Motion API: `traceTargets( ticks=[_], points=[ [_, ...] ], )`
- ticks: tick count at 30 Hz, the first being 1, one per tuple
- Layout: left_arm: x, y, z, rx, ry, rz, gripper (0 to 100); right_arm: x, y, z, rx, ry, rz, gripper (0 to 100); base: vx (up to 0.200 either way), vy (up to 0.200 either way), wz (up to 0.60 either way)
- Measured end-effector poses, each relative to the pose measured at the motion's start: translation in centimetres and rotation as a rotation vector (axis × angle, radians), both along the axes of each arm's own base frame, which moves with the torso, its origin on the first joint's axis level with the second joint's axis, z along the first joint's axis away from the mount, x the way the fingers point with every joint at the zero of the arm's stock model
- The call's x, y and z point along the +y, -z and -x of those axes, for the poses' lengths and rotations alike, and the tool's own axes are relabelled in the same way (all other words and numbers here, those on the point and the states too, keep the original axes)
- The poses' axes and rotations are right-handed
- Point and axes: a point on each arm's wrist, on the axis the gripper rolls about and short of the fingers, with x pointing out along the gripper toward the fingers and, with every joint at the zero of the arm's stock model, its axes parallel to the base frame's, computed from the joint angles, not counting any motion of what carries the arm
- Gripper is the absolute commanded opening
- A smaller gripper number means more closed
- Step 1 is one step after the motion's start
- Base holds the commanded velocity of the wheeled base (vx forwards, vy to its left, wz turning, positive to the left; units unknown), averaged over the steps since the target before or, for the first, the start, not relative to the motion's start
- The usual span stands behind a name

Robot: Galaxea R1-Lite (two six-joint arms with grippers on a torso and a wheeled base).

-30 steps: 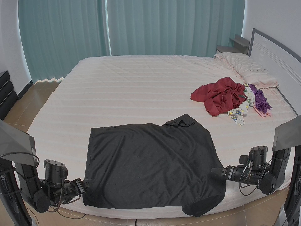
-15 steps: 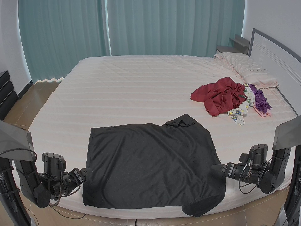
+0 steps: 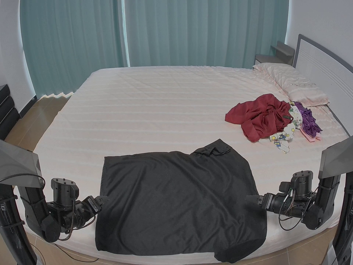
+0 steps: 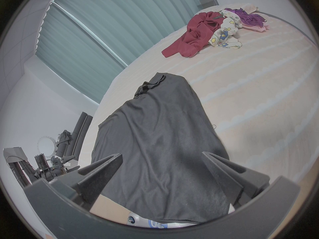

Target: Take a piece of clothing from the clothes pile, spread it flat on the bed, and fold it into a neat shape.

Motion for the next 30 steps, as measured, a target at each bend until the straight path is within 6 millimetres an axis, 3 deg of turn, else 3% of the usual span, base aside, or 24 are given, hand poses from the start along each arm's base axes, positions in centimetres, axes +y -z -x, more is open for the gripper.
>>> traceTargets(
  ticks=[5, 17, 26, 30],
  points=[
    [-0.05, 0.04, -0.45, -0.009, -0.008, 0.007, 100, 0.03, 0.04, 0.08, 0.004, -0.002, 0.001, 100, 0.000, 0.000, 0.00],
    [0.21, 0.16, -0.59, -0.007, -0.022, 0.009, 100, 0.34, 0.07, 0.28, 0.009, -0.014, 0.001, 100, 0.000, 0.200, 0.00],
    [0.25, 0.08, -0.70, -0.017, -0.027, 0.009, 100, 0.36, 0.07, 0.32, 0.010, -0.015, 0.002, 100, 0.000, 0.000, 0.00],
    [0.49, -0.17, -0.90, -0.044, -0.038, 0.020, 100, 0.36, 0.05, 0.29, 0.008, -0.015, 0.001, 100, 0.200, 0.000, 0.00]
  ],
)
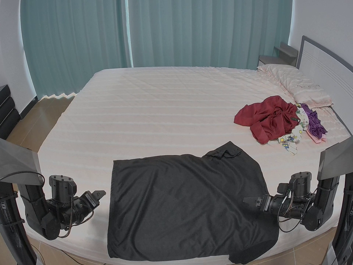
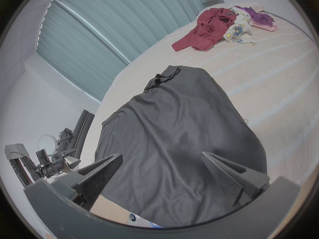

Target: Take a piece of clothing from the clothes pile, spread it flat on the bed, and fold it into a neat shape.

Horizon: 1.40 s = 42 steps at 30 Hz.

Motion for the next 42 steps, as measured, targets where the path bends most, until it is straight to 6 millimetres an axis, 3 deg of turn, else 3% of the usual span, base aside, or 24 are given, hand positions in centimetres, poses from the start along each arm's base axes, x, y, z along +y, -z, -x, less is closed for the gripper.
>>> traceTargets(
  ticks=[8, 15, 20, 32, 42],
  points=[
    [0.1, 0.0, 0.0, 0.003, -0.009, 0.009, 100, 0.2, -0.2, -0.3, -0.024, -0.003, -0.009, 100, 0.200, 0.000, 0.00],
    [-0.2, 0.0, 0.0, 0.000, -0.014, 0.027, 100, 1.2, -0.8, -2.0, -0.028, 0.070, -0.129, 100, 0.000, 0.000, 0.00],
    [-0.3, 0.0, 0.1, 0.004, -0.012, 0.033, 100, 2.8, -1.3, -4.7, -0.023, 0.128, -0.203, 100, 0.000, 0.000, 0.00],
    [-0.5, 0.1, 0.3, 0.014, -0.024, 0.056, 100, 6.0, -2.4, -13.1, 0.063, 0.290, -0.257, 100, 0.000, 0.000, 0.00],
    [-0.5, 0.7, 0.3, 0.039, -0.030, 0.060, 100, 5.6, 0.0, -18.0, 0.131, 0.416, -0.199, 100, 0.000, 0.000, 0.00]
  ],
)
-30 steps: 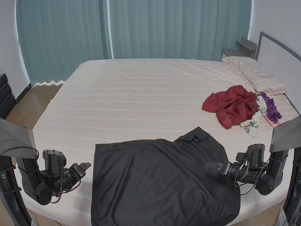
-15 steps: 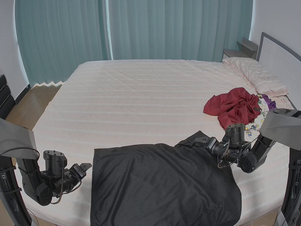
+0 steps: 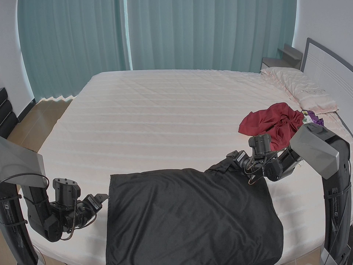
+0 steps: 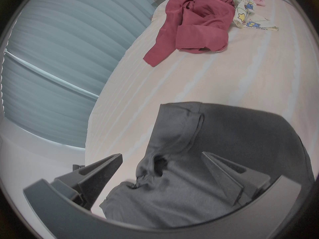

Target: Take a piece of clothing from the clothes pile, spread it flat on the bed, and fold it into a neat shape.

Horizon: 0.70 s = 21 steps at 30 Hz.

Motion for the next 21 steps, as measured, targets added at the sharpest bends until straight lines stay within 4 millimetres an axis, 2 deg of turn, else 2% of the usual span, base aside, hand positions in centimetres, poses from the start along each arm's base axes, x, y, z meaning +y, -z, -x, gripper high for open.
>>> traceTargets(
  ticks=[7, 8, 16, 21],
  points=[
    [0.0, 0.2, 0.0, 0.009, -0.010, 0.011, 100, -0.3, 1.4, -1.2, 0.022, 0.015, 0.010, 100, 0.000, 0.000, 0.00],
    [0.0, 0.2, 0.0, 0.010, -0.010, 0.011, 100, -0.3, 1.5, -1.4, 0.021, 0.016, 0.010, 0, 0.000, 0.000, 0.00],
    [0.0, 0.3, 0.0, 0.011, -0.010, 0.011, 100, -0.2, 1.4, -3.0, 0.007, 0.022, 0.006, 0, 0.000, 0.000, 0.00],
    [0.0, 0.3, -0.1, 0.011, -0.010, 0.011, 100, -0.8, 0.0, -4.6, -0.060, 0.040, -0.018, 0, 0.000, 0.000, 0.00]
  ],
)
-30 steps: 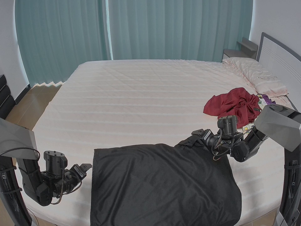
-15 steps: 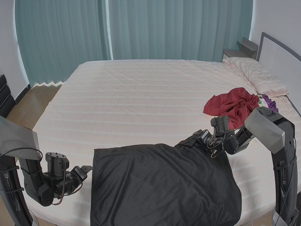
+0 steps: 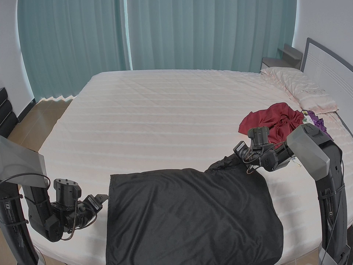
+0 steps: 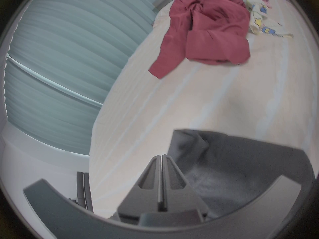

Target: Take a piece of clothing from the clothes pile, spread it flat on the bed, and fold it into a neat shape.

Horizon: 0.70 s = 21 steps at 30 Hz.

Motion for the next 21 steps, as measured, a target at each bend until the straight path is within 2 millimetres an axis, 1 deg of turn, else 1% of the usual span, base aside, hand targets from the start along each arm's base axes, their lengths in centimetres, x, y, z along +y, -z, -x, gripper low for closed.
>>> traceTargets(
  ticks=[8, 11, 13, 14, 21],
  points=[
    [0.0, 0.3, 0.0, 0.010, -0.002, -0.002, 100, -1.0, -2.9, -2.3, -0.113, 0.027, -0.022, 0, 0.000, 0.000, 0.00],
    [0.0, 0.4, -0.1, 0.009, -0.002, -0.003, 100, -1.2, -3.1, -2.4, -0.119, 0.018, -0.015, 0, 0.000, 0.000, 0.00],
    [0.0, 0.4, -0.1, 0.008, -0.003, -0.002, 100, -1.3, -2.7, -2.1, -0.104, -0.001, 0.002, 0, 0.000, 0.000, 0.00],
    [0.0, 0.4, -0.1, 0.007, -0.003, -0.002, 100, -1.4, -2.4, -1.9, -0.093, -0.009, 0.010, 100, 0.000, 0.000, 0.00],
    [0.0, 0.5, -0.1, 0.008, -0.004, -0.002, 100, -1.9, -0.7, 0.0, -0.002, -0.035, 0.030, 100, 0.000, 0.000, 0.00]
  ],
)
